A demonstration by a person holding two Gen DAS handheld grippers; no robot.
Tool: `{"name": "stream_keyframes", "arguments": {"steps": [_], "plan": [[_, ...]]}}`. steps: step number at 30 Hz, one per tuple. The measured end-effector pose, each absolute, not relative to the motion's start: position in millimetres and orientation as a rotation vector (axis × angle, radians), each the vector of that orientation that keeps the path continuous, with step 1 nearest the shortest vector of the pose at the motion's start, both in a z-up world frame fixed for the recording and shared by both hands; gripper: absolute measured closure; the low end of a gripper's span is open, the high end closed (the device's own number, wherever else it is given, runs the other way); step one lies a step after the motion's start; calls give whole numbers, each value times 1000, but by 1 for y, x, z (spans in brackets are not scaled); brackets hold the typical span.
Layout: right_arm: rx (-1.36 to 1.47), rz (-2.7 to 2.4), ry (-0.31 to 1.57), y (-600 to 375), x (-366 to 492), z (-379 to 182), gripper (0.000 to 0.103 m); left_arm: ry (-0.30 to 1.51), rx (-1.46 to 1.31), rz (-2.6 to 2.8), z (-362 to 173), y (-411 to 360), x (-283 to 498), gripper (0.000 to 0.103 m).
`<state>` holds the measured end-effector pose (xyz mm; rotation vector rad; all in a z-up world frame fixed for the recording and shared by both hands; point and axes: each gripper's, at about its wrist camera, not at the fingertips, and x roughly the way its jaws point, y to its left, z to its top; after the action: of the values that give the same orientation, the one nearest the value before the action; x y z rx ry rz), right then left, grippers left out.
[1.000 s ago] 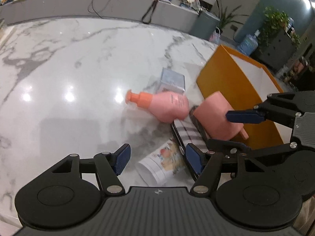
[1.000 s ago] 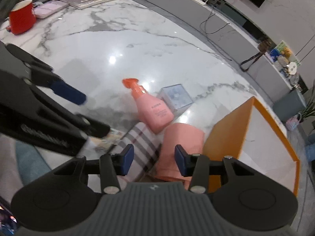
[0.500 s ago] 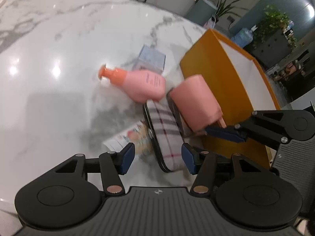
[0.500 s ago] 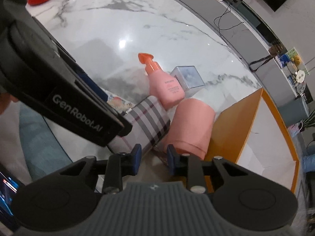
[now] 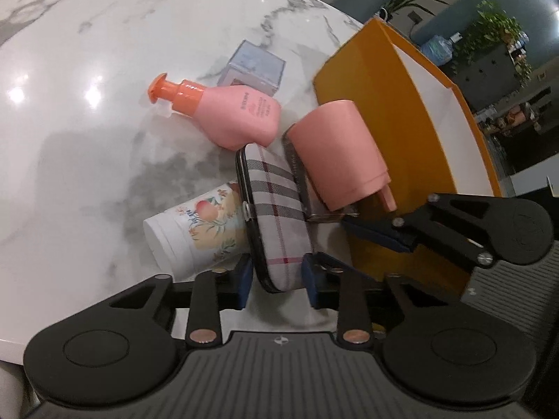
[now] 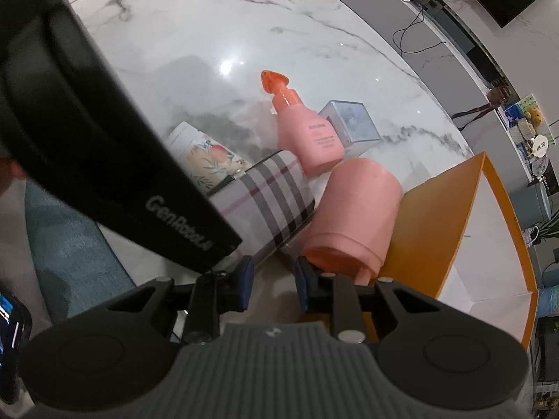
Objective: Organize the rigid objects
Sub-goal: 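Grasp the plaid pouch edgewise with the left gripper while the right gripper approaches the Vaseline tube, then grasp the white Vaseline tube with the right gripper while the left gripper holds the pouch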
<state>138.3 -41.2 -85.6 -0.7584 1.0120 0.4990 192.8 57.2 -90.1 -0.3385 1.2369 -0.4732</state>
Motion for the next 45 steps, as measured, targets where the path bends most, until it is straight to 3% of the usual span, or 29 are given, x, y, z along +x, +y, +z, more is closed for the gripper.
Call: {"name": "stream_keyframes", "arguments": {"steps": [2,5,13,25,35,39,43,45], "plan": [[-758,499,1010,-41,138,-86,80,1222,-316,-483,-85,55,193,78],[-712,516,1034,-44,139,-86,91,1220,-322,-491,-82,53,196,79],[-657,530,1052,-49,141,-85,92,1205,-315,-449,-90,44,204,70],[-625,556,1060,-51,136,-80,88,1161,-213,-462,-78,41,195,83],[-601,574,1063,-39,145,-72,88,1079,-153,-466,-48,71,189,84],[-579,592,1065,-28,148,-71,74,1049,-145,-432,-42,89,190,84],[-592,631,1052,-15,147,-72,70,1028,-144,-396,-42,106,190,84],[-617,656,1039,-9,145,-74,59,1022,-144,-376,-42,113,191,84]]}}
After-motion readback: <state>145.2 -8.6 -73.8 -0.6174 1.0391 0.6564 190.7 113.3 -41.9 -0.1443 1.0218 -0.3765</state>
